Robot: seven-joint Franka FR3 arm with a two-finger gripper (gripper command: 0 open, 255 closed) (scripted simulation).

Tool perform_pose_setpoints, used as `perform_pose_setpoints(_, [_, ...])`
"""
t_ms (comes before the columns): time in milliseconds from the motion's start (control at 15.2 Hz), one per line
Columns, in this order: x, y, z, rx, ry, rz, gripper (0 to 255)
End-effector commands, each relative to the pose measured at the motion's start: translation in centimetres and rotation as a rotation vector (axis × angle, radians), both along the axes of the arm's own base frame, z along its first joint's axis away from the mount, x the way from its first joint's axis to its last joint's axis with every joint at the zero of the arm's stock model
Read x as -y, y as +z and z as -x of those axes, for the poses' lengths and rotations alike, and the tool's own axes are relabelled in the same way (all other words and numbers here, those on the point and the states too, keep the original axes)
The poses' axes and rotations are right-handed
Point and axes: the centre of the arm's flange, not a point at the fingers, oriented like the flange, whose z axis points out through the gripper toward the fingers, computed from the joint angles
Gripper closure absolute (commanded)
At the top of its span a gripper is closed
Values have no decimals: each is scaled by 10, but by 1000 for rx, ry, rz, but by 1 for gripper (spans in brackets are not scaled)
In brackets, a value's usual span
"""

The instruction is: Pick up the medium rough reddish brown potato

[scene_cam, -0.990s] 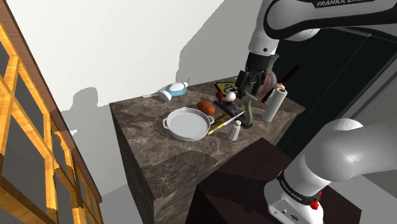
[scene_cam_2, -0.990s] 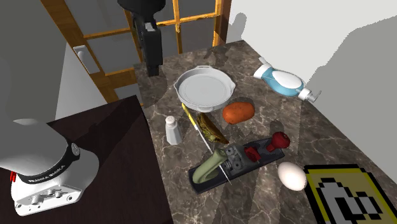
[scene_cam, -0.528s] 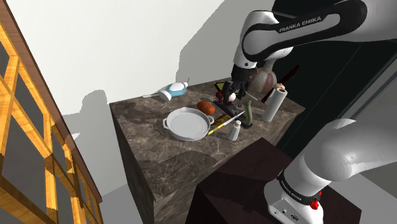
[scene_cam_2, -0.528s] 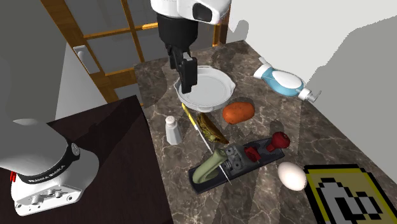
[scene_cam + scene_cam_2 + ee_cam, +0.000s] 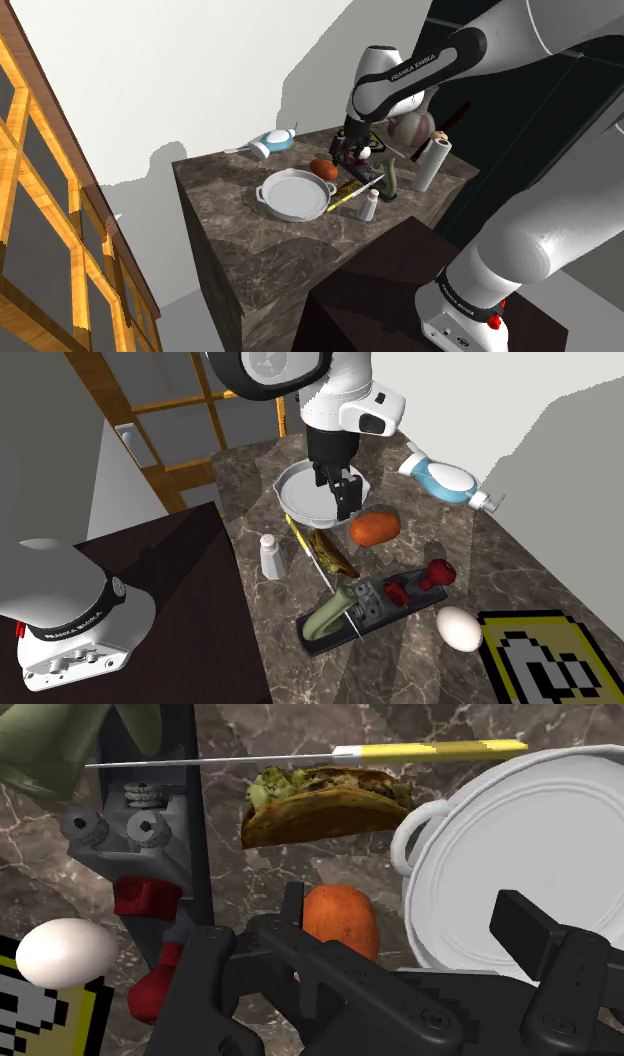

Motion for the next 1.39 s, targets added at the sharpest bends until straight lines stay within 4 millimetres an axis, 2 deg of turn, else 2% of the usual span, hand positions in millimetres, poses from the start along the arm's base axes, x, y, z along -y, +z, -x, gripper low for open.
perform_pose_setpoints(0, [3,-19,-16,24,3,15,0])
perform_pose_setpoints(330, [14,-58,-59,78,8,52,0])
perform_pose_setpoints(792, [14,-95,-59,78,8,52,0])
perform_pose_setpoints(990, [14,-98,-59,78,8,52,0])
perform_pose_setpoints(1056, [14,-97,-59,78,8,52,255])
perform_pose_setpoints(1320, [14,-97,-59,78,8,52,255])
